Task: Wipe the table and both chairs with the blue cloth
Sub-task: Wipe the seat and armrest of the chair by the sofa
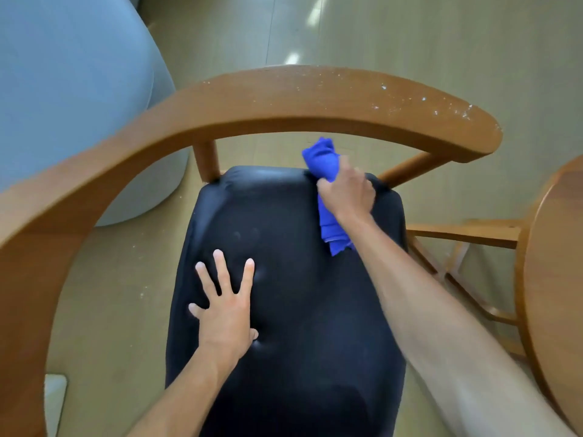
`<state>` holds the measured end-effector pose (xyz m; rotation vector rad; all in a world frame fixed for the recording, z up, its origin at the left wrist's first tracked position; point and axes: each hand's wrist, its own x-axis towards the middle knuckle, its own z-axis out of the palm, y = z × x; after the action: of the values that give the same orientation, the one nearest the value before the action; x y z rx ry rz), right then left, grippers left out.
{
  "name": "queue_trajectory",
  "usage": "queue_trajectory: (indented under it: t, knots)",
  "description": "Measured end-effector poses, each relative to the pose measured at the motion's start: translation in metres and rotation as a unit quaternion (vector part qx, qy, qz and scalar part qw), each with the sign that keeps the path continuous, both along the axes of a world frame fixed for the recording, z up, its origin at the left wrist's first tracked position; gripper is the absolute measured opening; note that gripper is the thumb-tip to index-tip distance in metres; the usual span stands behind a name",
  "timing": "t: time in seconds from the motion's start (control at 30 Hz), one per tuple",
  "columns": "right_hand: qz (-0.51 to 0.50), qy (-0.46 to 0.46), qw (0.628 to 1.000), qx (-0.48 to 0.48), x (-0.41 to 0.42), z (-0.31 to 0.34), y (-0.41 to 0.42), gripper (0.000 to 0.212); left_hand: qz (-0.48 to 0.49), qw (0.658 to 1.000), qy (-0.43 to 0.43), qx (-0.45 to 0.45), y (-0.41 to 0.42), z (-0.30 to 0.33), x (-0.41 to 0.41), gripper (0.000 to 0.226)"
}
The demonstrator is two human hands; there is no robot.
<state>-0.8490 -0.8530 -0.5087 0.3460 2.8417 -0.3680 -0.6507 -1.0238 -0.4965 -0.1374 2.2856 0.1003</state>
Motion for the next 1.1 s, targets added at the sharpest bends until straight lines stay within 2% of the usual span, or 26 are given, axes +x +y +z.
queue_trajectory:
  t: [0.1, 0.2, 0.27, 0.33, 0.43, 0.5, 0.6, 0.63, 0.7, 0.77, 0.8, 0.83, 0.87, 0.93, 1.0, 1.07, 1.1]
  knots:
    - [-0.123, 0.028, 0.992, 0.023, 0.009, 0.002, 0.058, 0.04, -0.002, 1.0, 0.006, -0.01, 0.001, 0.0, -0.001, 0.127]
    - [-0.149, 0.022, 0.988, 0.022, 0.01, -0.004, 0.032, 0.044, 0.003, 1.0, 0.007, -0.011, 0.003, -0.002, 0.0, 0.126]
    - [-0.075, 0.035, 0.996, 0.014, 0.011, -0.006, -0.021, 0.051, 0.004, 1.0, 0.02, -0.013, 0.001, -0.006, 0.0, 0.126]
    - [0.05, 0.032, 0.998, -0.016, 0.029, -0.004, -0.082, 0.052, -0.005, 1.0, 0.023, -0.014, -0.001, -0.006, 0.0, 0.125]
    - [0.272, 0.016, 0.961, -0.053, 0.081, -0.002, -0.141, 0.046, 0.0, 1.0, 0.003, 0.012, -0.005, -0.005, 0.001, 0.119]
    - [0.364, 0.04, 0.927, -0.082, 0.099, -0.005, -0.137, 0.046, 0.006, 1.0, 0.002, 0.029, -0.009, -0.004, 0.0, 0.11]
    - [0.399, 0.047, 0.91, -0.106, 0.096, -0.007, -0.084, 0.044, 0.016, 0.998, 0.031, 0.058, -0.015, -0.003, 0.006, 0.116]
    - [0.391, 0.043, 0.915, -0.086, 0.092, -0.005, -0.062, 0.043, 0.016, 0.997, 0.043, 0.065, -0.017, -0.004, 0.01, 0.116]
    - [0.302, 0.062, 0.951, -0.027, 0.076, -0.001, -0.022, 0.04, 0.007, 0.996, 0.054, 0.074, -0.019, 0.0, 0.025, 0.109]
    - [0.123, 0.046, 0.991, -0.004, 0.061, 0.002, -0.005, 0.042, -0.013, 0.996, 0.043, 0.077, -0.016, 0.005, 0.046, 0.102]
    - [0.03, 0.033, 0.999, -0.015, 0.057, 0.003, -0.011, 0.045, -0.015, 0.996, 0.035, 0.084, -0.014, 0.008, 0.055, 0.098]
    - [-0.022, 0.016, 0.999, -0.035, 0.061, 0.006, -0.025, 0.046, -0.011, 0.995, 0.034, 0.094, -0.014, 0.008, 0.064, 0.091]
    - [-0.02, 0.005, 0.999, -0.046, 0.073, 0.007, -0.045, 0.046, 0.002, 0.994, 0.044, 0.105, -0.016, 0.009, 0.07, 0.081]
    - [0.072, -0.002, 0.996, -0.058, 0.118, 0.007, -0.088, 0.048, 0.072, 0.979, 0.142, 0.125, -0.023, 0.014, 0.067, 0.055]
    - [0.149, -0.045, 0.985, -0.079, 0.164, 0.012, -0.114, 0.053, 0.212, 0.936, 0.254, 0.118, -0.035, 0.018, 0.056, 0.032]
    - [0.159, -0.102, 0.972, -0.141, 0.181, 0.019, -0.108, 0.055, 0.309, 0.902, 0.274, 0.123, -0.041, 0.028, 0.038, 0.032]
    - [0.136, -0.133, 0.961, -0.199, 0.179, 0.025, -0.097, 0.053, 0.316, 0.9, 0.269, 0.13, -0.042, 0.029, 0.03, 0.038]
